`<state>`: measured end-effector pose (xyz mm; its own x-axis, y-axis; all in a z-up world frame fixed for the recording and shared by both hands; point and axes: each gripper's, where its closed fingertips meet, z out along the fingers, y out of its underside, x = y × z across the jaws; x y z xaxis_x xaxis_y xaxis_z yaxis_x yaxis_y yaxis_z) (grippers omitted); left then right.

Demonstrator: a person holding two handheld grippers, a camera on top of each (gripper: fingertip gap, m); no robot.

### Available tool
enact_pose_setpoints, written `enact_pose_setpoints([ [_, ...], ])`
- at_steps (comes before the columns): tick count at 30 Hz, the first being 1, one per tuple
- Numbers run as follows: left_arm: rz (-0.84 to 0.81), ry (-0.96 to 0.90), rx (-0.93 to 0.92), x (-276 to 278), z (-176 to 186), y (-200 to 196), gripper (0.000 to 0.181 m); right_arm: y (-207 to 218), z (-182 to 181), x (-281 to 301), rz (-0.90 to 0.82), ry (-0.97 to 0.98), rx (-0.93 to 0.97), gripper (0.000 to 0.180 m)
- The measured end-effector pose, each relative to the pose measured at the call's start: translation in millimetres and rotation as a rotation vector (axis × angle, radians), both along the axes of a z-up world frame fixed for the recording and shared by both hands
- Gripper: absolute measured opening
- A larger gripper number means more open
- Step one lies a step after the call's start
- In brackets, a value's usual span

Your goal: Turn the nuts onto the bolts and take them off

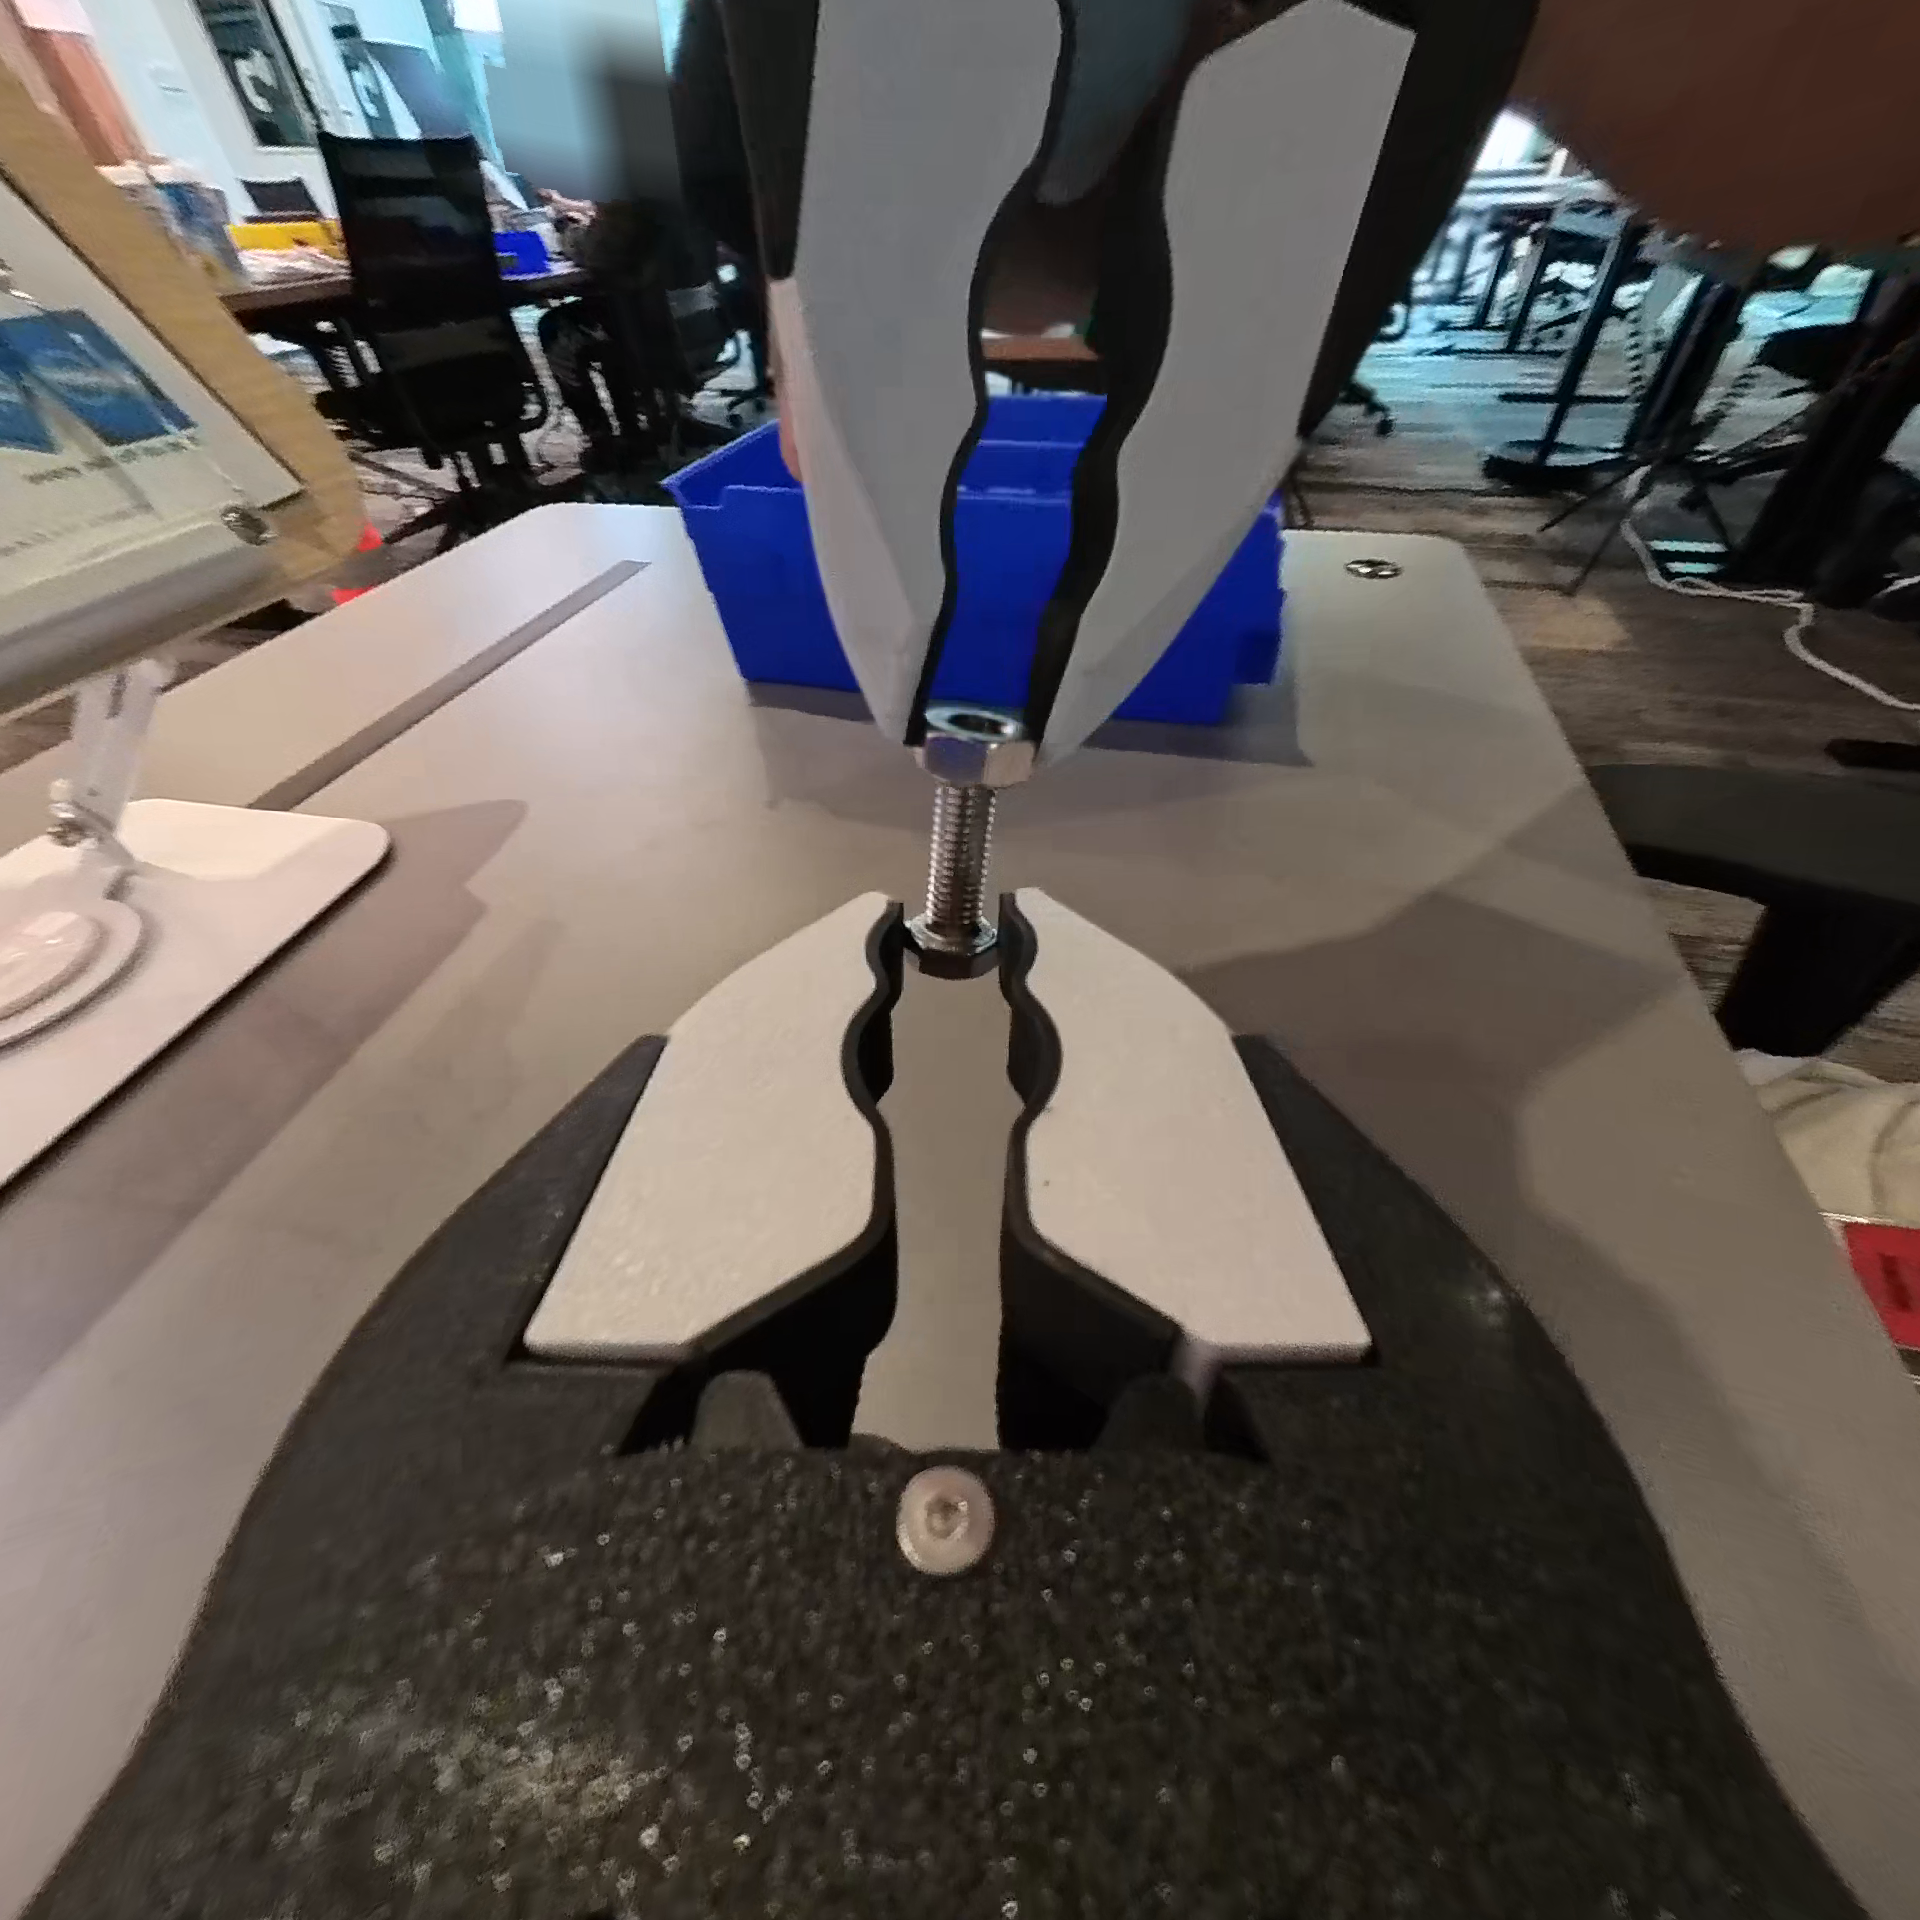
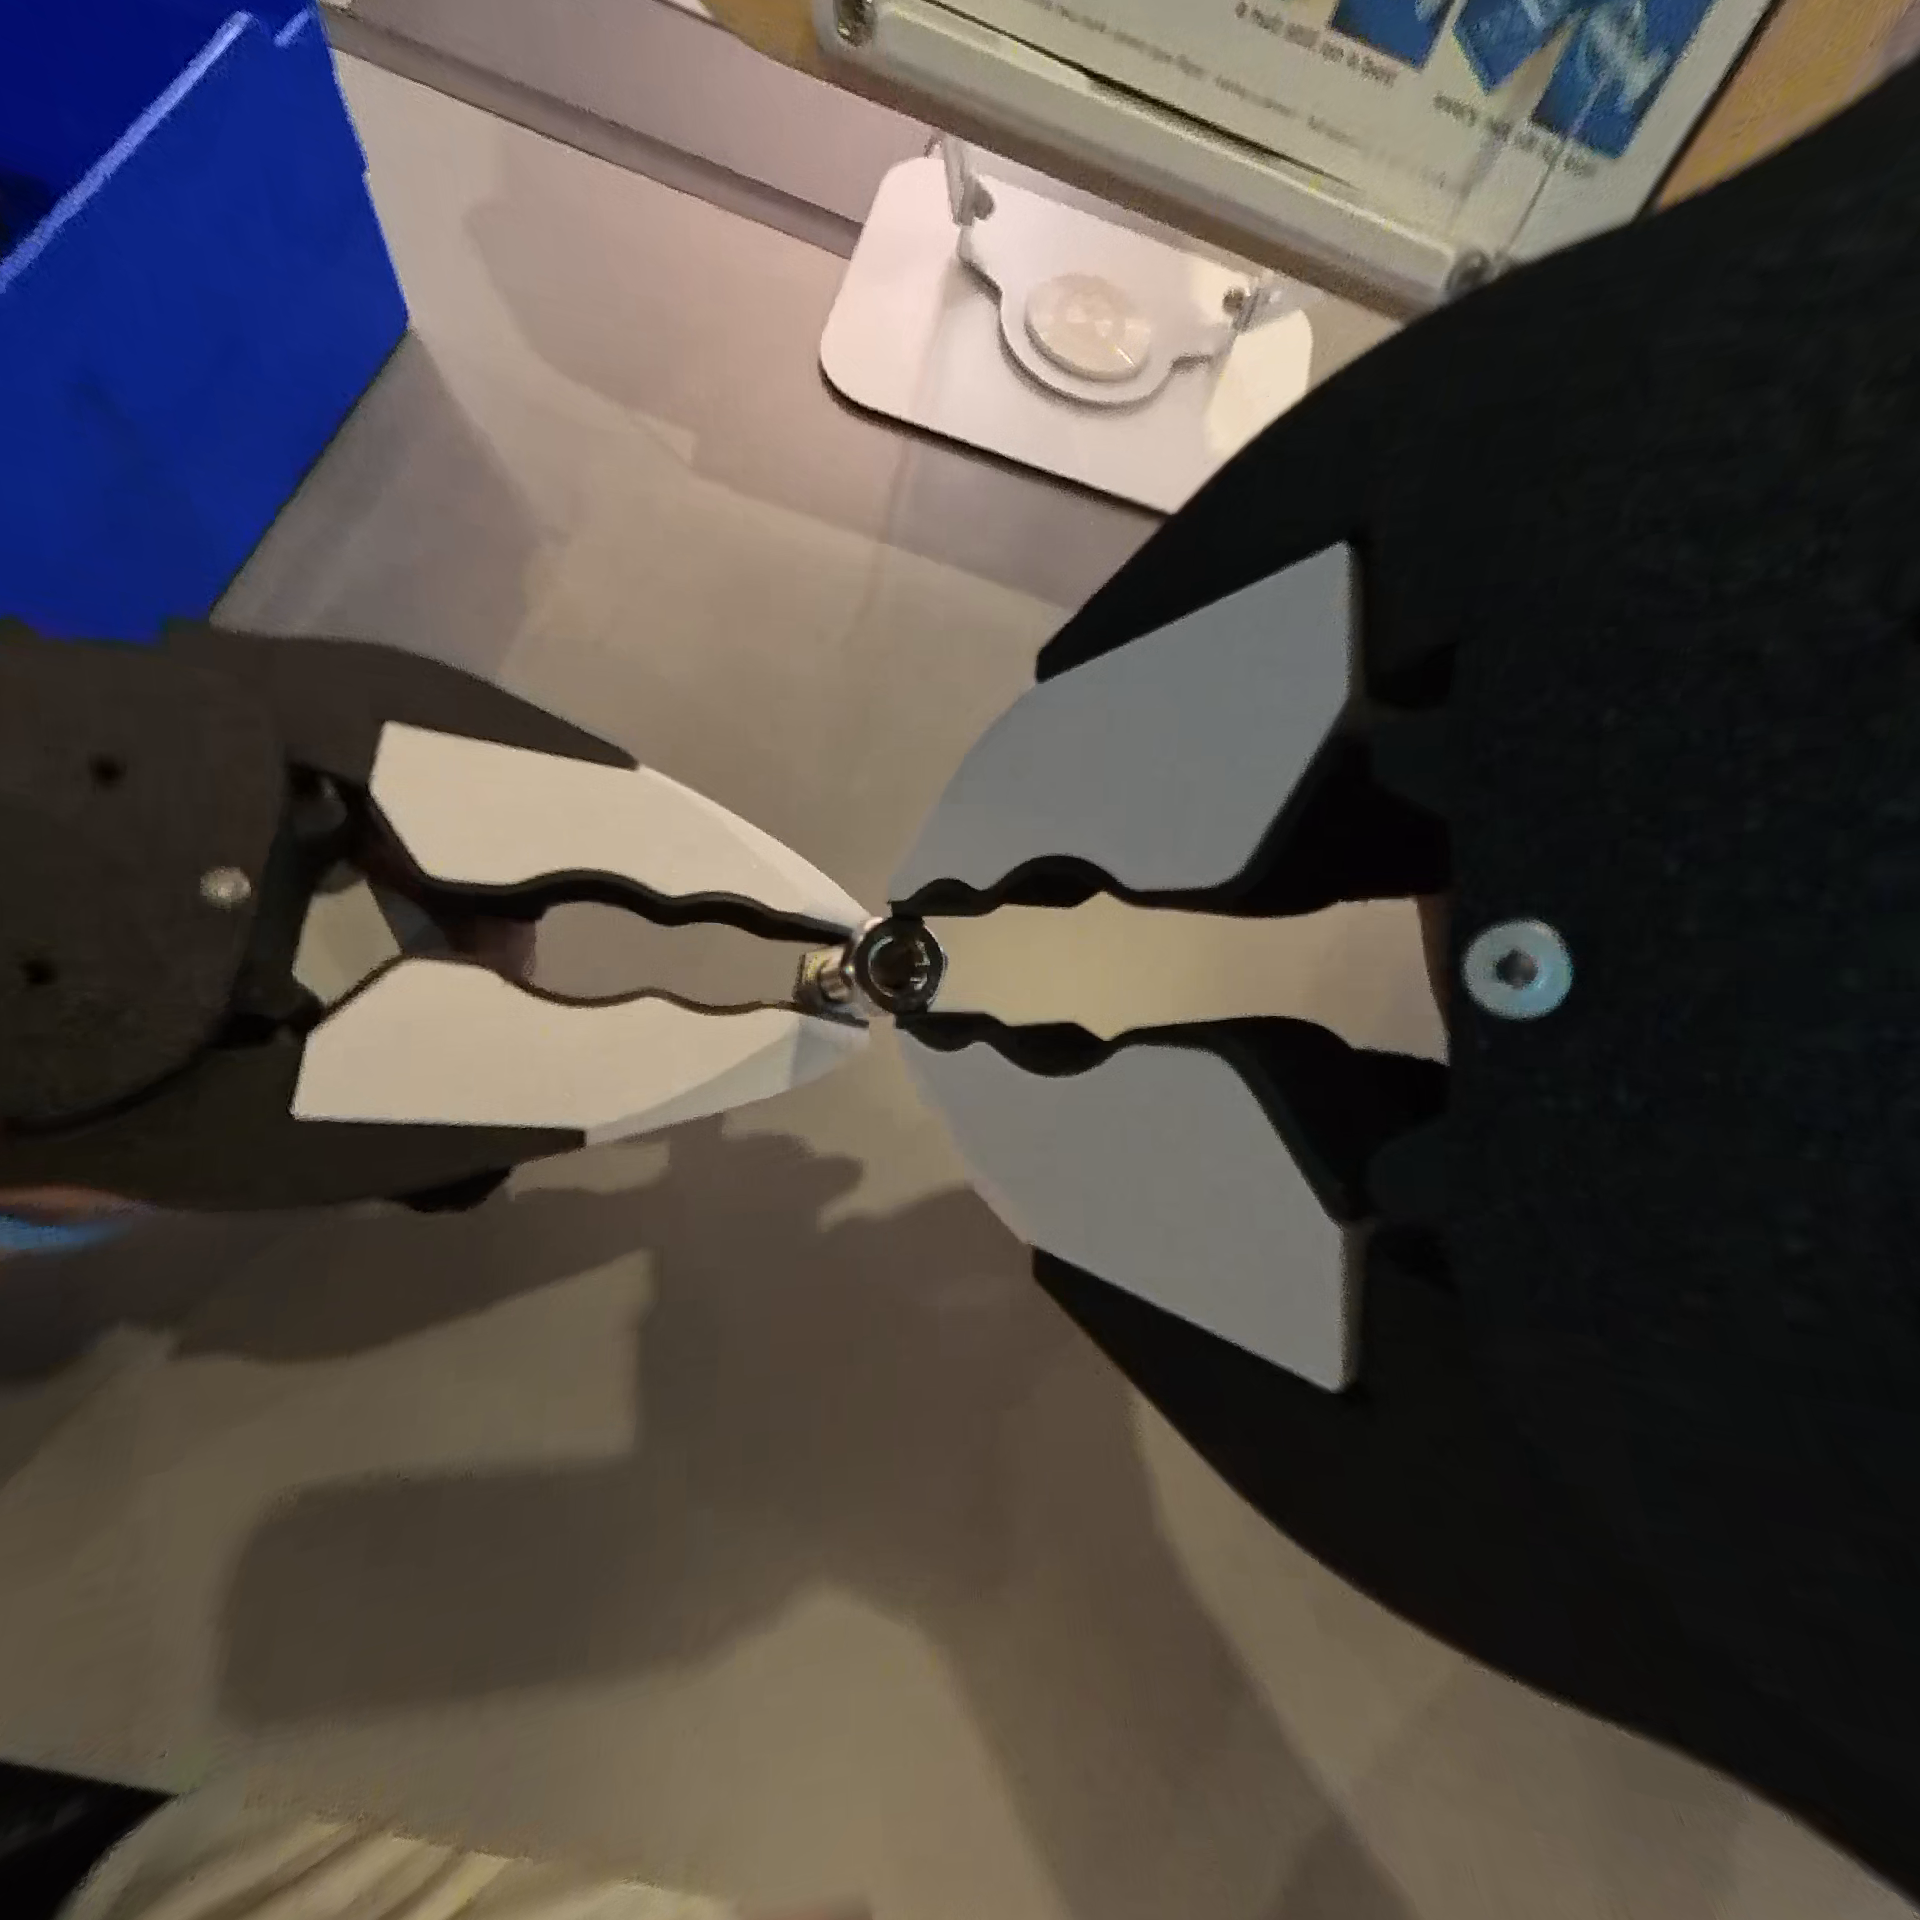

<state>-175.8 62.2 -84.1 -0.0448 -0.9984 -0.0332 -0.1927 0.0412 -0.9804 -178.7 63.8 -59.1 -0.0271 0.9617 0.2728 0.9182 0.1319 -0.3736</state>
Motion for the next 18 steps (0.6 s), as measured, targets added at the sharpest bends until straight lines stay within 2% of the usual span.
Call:
enact_pose_setpoints([
  [9,0.1,0.046,0.057,1.7,-8.6,14.6,0.017,11.4,-8.8,1.4,-0.274,0.105,-0.109,0.017],
  [18,0.23,0.144,0.137,3.1,-24.8,33.5,0.013,27.0,-25.0,1.8,-0.674,0.186,-0.242,0.017],
])
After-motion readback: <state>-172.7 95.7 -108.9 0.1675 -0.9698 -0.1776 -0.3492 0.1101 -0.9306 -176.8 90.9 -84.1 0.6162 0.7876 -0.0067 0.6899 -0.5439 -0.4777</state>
